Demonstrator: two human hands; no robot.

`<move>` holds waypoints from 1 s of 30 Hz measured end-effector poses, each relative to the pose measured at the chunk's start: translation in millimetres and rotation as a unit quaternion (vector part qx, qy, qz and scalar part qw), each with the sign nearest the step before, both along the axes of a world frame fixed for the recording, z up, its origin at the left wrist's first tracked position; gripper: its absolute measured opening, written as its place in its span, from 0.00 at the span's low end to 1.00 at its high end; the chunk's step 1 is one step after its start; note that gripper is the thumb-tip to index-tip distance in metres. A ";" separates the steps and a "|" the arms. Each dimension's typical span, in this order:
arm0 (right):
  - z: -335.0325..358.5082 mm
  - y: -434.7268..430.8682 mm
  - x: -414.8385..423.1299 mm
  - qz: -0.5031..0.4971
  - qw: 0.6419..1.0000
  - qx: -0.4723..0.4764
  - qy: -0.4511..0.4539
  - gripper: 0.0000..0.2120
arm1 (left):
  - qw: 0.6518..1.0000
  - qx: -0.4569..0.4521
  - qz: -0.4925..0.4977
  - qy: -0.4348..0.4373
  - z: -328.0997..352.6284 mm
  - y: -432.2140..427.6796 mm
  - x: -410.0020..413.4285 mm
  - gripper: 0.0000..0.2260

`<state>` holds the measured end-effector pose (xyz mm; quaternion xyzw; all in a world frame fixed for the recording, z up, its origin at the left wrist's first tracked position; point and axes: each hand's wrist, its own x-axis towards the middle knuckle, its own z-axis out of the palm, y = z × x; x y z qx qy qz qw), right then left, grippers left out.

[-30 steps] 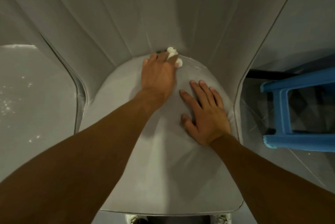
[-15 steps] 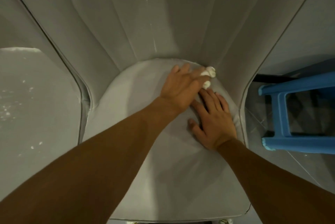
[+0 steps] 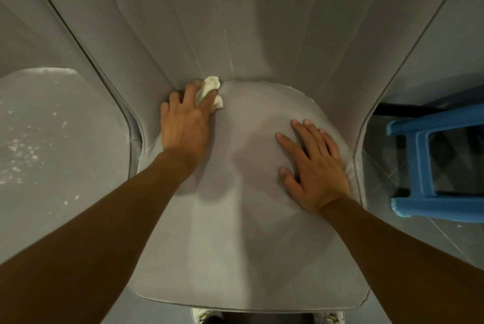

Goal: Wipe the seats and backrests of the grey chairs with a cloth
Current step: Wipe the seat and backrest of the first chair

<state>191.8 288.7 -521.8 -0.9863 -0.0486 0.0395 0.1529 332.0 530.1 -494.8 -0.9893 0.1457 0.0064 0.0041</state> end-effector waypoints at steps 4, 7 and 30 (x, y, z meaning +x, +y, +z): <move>0.1 0.4 1.1 0.000 1.000 -0.002 0.005 0.31 | 0.996 -0.089 0.003 -0.002 -5.9 -3.6 -1.6 0.19; 0.2 0.0 0.7 0.000 1.000 -0.005 0.011 0.31 | 0.990 -0.131 0.038 0.015 -8.8 -35.1 3.5 0.14; 4.4 2.4 4.5 -0.005 0.999 -0.008 0.043 0.29 | 0.910 -0.165 -0.319 0.210 1.6 -129.8 3.9 0.15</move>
